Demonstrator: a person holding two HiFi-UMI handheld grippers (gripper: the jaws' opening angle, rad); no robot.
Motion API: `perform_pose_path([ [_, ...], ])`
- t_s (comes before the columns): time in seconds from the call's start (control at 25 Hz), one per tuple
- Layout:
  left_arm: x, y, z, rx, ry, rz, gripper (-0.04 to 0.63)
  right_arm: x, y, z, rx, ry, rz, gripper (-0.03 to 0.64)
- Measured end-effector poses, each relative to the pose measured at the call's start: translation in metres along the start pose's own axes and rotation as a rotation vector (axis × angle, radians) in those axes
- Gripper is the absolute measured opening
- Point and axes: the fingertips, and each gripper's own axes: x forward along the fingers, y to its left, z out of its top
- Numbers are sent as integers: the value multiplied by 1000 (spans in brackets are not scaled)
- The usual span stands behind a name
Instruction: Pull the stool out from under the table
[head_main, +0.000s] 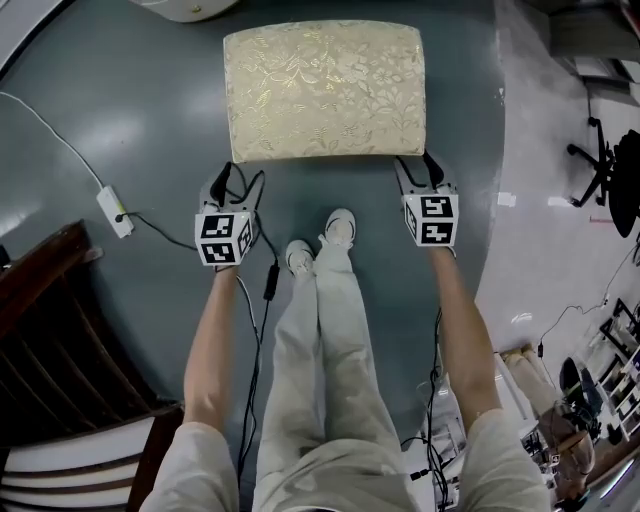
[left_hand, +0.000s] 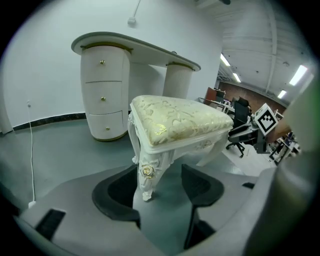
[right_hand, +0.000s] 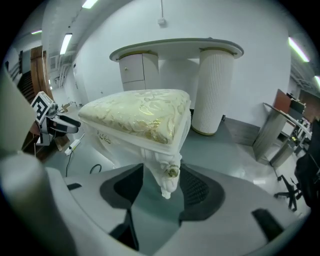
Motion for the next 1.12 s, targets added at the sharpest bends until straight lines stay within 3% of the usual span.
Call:
perform_pose_path([
  [0.16,-36,-7,15,18,-20,1,190,-37,6,4,20,-19,-4,195],
  [0.48,-104,-35,70,19,-95,-40,35,-117,28,54,-8,-99,11,60],
  [0.6,-128,-57,101,27,-108,-89,17,-152,29,78,-9,-114,24,-3],
  [0.8,-176,-90,156,75,-125,-163,11,-213,37,123,28,-135,68,-4],
  [1.12,-258,-126,263,60,-178,-173,11,-311,21,211,42,-206,57,-5],
])
